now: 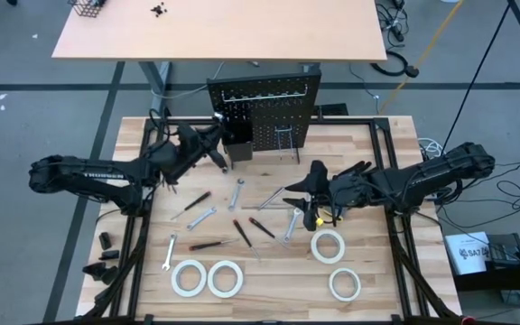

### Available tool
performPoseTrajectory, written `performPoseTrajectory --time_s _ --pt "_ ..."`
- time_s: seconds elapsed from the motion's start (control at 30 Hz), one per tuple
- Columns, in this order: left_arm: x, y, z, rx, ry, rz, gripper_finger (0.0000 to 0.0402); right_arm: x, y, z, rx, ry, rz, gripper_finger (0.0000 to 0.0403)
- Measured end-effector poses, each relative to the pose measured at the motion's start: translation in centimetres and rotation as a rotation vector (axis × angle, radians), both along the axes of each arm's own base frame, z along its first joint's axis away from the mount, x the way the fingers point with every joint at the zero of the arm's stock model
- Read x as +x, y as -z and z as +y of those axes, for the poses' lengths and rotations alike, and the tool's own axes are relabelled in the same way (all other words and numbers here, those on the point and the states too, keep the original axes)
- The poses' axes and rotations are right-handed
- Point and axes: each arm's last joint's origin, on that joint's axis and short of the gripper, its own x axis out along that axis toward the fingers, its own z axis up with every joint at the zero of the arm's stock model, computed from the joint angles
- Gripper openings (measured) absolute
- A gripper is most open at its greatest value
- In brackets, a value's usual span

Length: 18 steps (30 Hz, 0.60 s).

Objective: Hang tools onto peg board
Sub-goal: Put the black pen into the peg board, then put the magnet pick up tool into the peg board

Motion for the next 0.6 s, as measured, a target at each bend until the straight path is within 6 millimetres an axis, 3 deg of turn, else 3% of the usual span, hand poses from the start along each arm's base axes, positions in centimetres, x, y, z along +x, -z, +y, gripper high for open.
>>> performPoseTrajectory --time_s 0.2,0.6 --pt "0.04 0.40 0.01 -0.039 0.004 0.011 0.0027 0.05 -0.01 -0.24 0.002 0.010 0.000 0.0150" --pt "-0.09 0.34 -0.17 0.010 -0.008 0.064 0.0121 0.05 -0.01 -0.23 0.028 0.018 -0.005 0.0150"
